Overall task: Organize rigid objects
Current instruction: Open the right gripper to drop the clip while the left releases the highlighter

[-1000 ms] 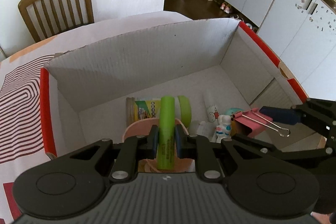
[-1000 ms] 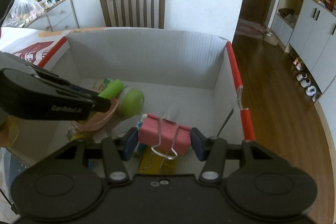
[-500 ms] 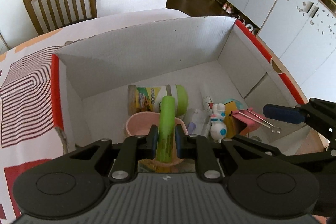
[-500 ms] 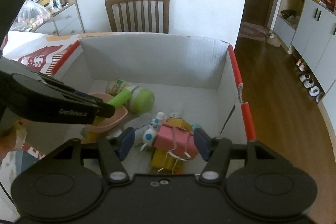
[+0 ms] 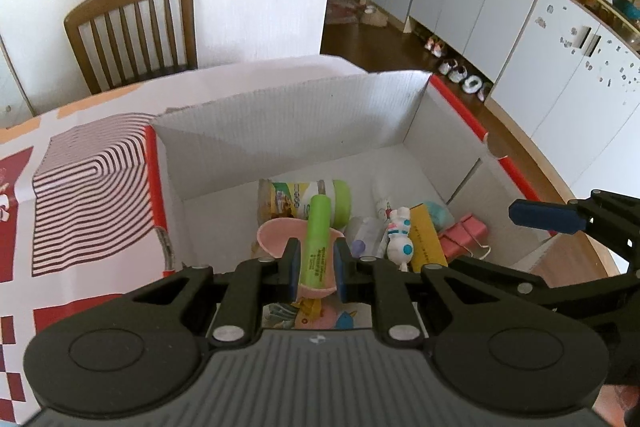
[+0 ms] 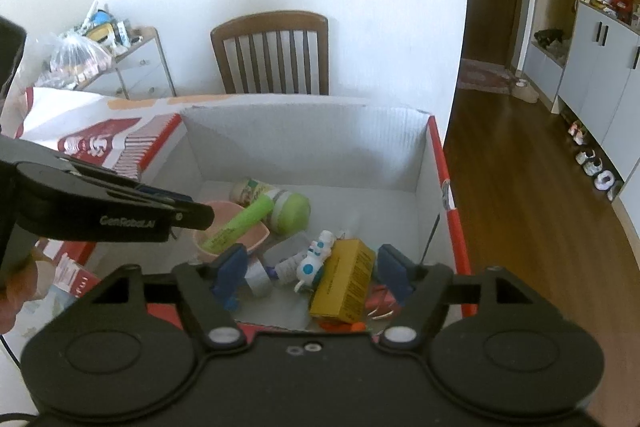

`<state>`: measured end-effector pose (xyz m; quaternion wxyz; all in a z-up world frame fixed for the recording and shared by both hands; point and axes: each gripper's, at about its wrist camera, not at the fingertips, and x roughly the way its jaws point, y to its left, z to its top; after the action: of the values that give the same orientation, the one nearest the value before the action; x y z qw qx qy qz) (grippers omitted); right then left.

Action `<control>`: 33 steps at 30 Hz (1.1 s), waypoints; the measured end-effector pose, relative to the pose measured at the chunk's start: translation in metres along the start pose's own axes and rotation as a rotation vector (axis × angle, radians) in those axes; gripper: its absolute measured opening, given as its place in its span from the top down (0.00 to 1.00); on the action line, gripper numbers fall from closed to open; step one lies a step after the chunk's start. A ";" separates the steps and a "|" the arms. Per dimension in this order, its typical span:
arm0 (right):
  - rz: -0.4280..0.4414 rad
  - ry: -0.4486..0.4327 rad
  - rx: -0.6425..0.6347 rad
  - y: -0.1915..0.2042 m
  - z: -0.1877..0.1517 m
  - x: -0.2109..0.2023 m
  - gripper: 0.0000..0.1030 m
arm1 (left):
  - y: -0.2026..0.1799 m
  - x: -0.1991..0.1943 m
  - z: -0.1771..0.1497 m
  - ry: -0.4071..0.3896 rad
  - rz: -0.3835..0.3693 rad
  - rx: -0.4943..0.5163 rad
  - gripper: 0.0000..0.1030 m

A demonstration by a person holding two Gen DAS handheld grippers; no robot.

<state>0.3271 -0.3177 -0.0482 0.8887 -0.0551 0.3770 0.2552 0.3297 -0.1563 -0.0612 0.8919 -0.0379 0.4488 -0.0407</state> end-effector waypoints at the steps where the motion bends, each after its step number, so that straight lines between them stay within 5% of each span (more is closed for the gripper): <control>1: 0.001 -0.006 0.001 0.000 0.000 -0.003 0.30 | 0.000 -0.004 -0.001 -0.008 0.002 0.001 0.84; 17: 0.036 -0.080 0.031 -0.002 -0.002 -0.039 0.22 | -0.002 -0.054 -0.017 -0.109 0.001 -0.028 0.84; 20: 0.045 -0.094 0.019 0.000 -0.003 -0.047 0.19 | -0.002 -0.060 -0.022 -0.129 0.014 -0.031 0.69; 22: 0.053 -0.101 0.017 0.001 -0.003 -0.051 0.19 | -0.002 -0.066 -0.027 -0.150 0.028 -0.044 0.46; 24: 0.063 -0.107 0.013 0.002 -0.004 -0.055 0.16 | -0.001 -0.074 -0.032 -0.179 0.038 -0.053 0.36; 33: 0.088 -0.150 -0.008 0.007 -0.009 -0.076 0.00 | -0.006 -0.098 -0.052 -0.233 0.053 -0.055 0.26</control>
<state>0.2731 -0.3461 -0.0010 0.9020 -0.0228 0.3106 0.2990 0.2298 -0.1533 -0.0131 0.9374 -0.0551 0.3438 0.0001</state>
